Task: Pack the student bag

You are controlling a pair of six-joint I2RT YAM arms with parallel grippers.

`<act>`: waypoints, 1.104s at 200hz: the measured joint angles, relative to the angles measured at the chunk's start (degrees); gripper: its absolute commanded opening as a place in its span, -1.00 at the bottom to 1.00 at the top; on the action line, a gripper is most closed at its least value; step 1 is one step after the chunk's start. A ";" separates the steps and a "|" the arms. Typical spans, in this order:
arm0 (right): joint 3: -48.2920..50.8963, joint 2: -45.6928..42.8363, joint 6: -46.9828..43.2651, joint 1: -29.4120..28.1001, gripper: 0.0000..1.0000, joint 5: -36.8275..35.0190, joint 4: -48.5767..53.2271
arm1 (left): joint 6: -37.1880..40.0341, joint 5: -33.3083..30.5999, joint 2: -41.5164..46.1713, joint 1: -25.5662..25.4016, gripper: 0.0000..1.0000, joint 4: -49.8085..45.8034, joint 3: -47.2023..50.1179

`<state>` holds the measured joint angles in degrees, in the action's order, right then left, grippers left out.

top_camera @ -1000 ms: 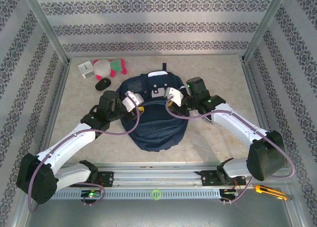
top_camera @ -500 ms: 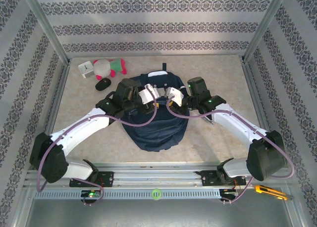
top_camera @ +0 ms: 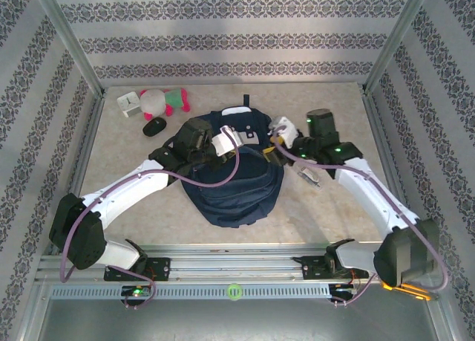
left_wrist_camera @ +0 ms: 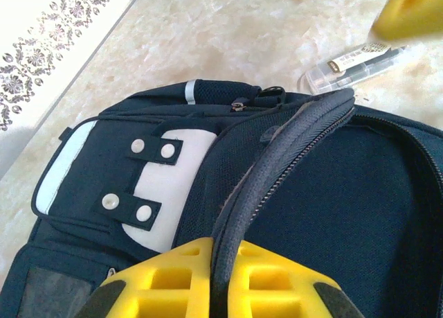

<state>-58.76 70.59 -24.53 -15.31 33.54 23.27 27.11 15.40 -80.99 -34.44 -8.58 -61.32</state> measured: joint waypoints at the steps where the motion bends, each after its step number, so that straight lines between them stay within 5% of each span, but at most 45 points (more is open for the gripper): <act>1: 0.00 -0.11 0.02 0.24 0.06 -0.02 0.13 | -0.17 0.00 0.00 0.00 -1.00 0.00 0.00; 46: 1.16 -4.22 1.88 16.11 0.21 -1.57 10.34 | -4.11 0.72 0.00 0.24 -1.00 0.15 0.00; 82: 2.80 -0.92 1.66 21.55 0.23 -4.70 16.28 | -6.29 1.05 0.00 0.81 -1.00 0.42 0.00; 165: 2.80 13.31 1.57 22.25 0.32 -10.84 18.53 | -8.24 1.51 -0.02 0.81 -1.00 0.42 -0.11; 221: 0.37 22.36 -0.90 17.09 0.42 -14.32 18.93 | -8.94 1.92 -0.09 0.81 -1.00 0.39 -0.11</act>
<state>-58.39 92.95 -25.43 1.78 19.22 42.19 18.17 17.32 -81.08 -33.63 -8.19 -61.43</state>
